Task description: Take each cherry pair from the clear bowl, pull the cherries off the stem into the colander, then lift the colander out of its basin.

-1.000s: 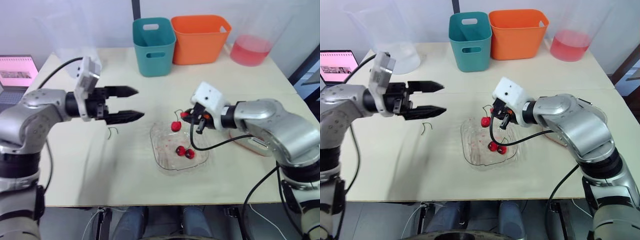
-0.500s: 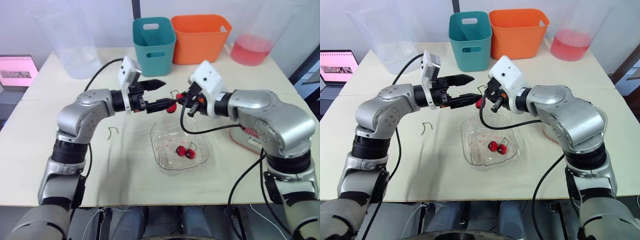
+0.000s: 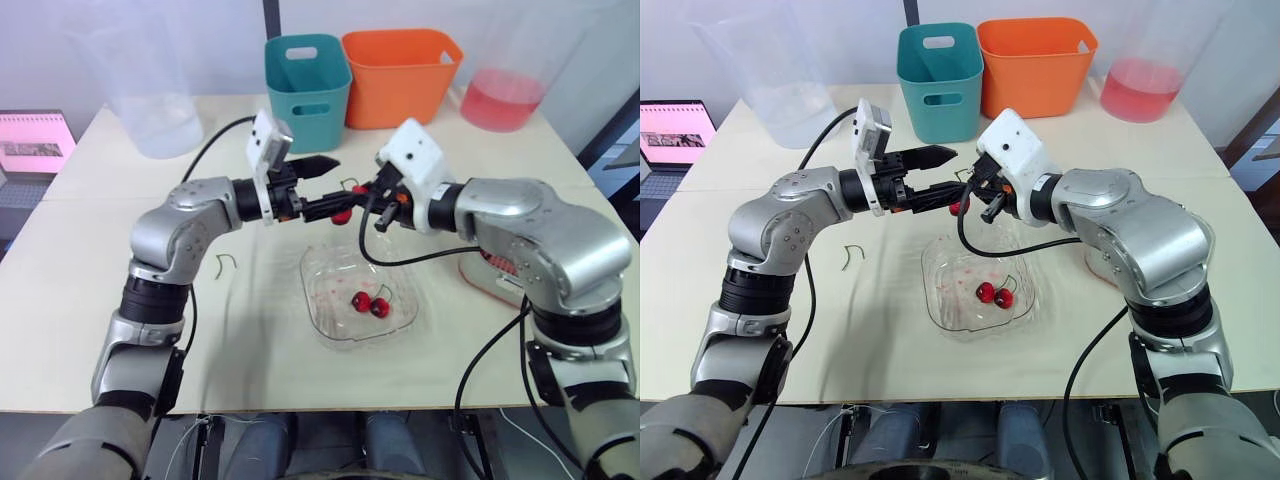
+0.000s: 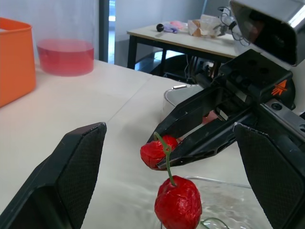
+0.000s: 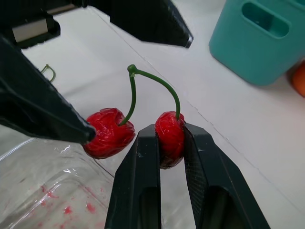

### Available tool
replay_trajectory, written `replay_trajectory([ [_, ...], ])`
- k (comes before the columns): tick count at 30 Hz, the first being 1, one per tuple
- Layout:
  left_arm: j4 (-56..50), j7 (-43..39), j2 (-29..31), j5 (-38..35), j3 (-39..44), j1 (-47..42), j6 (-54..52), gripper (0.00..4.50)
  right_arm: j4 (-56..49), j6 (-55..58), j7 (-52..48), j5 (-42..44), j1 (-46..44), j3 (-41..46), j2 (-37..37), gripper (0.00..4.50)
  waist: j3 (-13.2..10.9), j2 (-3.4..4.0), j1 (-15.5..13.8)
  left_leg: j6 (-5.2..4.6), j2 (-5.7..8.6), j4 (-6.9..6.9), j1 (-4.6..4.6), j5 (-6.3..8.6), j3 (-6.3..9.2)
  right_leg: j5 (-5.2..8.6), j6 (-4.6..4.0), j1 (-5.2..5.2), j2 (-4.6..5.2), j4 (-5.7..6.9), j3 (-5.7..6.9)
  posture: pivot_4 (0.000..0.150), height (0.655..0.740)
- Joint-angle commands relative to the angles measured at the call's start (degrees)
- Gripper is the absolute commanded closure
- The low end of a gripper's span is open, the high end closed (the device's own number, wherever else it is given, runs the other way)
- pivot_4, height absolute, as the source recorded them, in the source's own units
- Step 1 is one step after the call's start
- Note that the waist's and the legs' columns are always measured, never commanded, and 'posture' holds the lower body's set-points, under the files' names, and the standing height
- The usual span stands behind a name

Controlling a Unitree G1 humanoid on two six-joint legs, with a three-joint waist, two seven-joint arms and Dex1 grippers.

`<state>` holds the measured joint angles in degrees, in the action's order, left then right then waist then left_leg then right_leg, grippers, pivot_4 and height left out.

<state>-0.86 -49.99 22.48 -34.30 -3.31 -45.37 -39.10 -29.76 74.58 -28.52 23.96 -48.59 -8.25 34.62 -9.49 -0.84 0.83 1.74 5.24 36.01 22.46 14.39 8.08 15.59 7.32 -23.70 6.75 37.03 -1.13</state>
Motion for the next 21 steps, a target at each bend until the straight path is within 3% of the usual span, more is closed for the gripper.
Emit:
replay_trajectory([
  [1, -0.21, -0.26, 0.15, 0.37, 1.17, -1.19, 1.32, 0.00, -2.17, -0.18, 0.26, 0.79, -2.00, 1.78, -0.49, 3.94, 0.00, 0.00, 0.00, 0.00, 0.00, 0.00, 0.00, 0.00, 0.00, 0.00, 0.00, 0.00, 0.00, 0.00, 0.00, 0.150, 0.7400],
  [4, 0.12, -0.13, -0.23, 0.27, 1.37, -1.11, 1.57, 0.00, -2.38, -0.03, 0.30, 0.97, -2.17, 1.90, -0.65, 3.94, 0.00, 0.00, 0.00, 0.00, 0.00, 0.00, 0.00, 0.00, 0.00, 0.00, 0.00, 0.00, 0.00, 0.00, 0.00, 0.150, 0.7400],
  [7, 0.48, 0.29, -0.92, -0.15, 1.91, -1.21, 1.73, 0.85, -2.57, 0.11, 0.37, 1.21, -2.13, 1.89, -0.59, 3.98, 0.00, 0.00, -0.01, 0.00, 0.00, 0.00, 0.00, 0.00, 0.00, 0.00, 0.00, 0.00, 0.00, 0.00, 0.00, 0.150, 0.7400],
  [14, 0.99, 0.22, -1.54, 0.12, 1.88, -1.14, 2.23, 4.44, -2.75, 0.69, 0.87, 1.82, -2.15, 2.13, -0.66, 3.98, 0.00, 0.00, -0.02, 0.01, 0.00, 0.00, 0.00, 0.00, 0.00, 0.00, 0.00, 0.00, 0.01, 0.00, 0.00, 0.150, 0.7400],
  [20, 1.50, -0.14, -1.28, -0.16, 2.54, -1.56, 2.49, 4.44, -3.06, 0.59, 0.29, 2.76, -1.73, 2.34, -0.15, 3.98, 0.00, 0.00, 0.01, 0.01, 0.00, 0.00, 0.00, 0.00, 0.00, 0.00, 0.00, 0.00, 0.00, 0.00, 0.00, 0.150, 0.7400],
  [21, 1.60, -0.83, -0.85, -0.27, 2.63, -1.74, 2.60, 4.48, -3.20, 0.40, -0.33, 3.22, -1.39, 2.46, 0.31, 3.61, 0.00, 0.00, -0.01, 0.01, 0.00, 0.00, 0.00, 0.00, 0.00, 0.00, 0.00, 0.00, 0.00, 0.00, 0.00, 0.150, 0.7400],
])
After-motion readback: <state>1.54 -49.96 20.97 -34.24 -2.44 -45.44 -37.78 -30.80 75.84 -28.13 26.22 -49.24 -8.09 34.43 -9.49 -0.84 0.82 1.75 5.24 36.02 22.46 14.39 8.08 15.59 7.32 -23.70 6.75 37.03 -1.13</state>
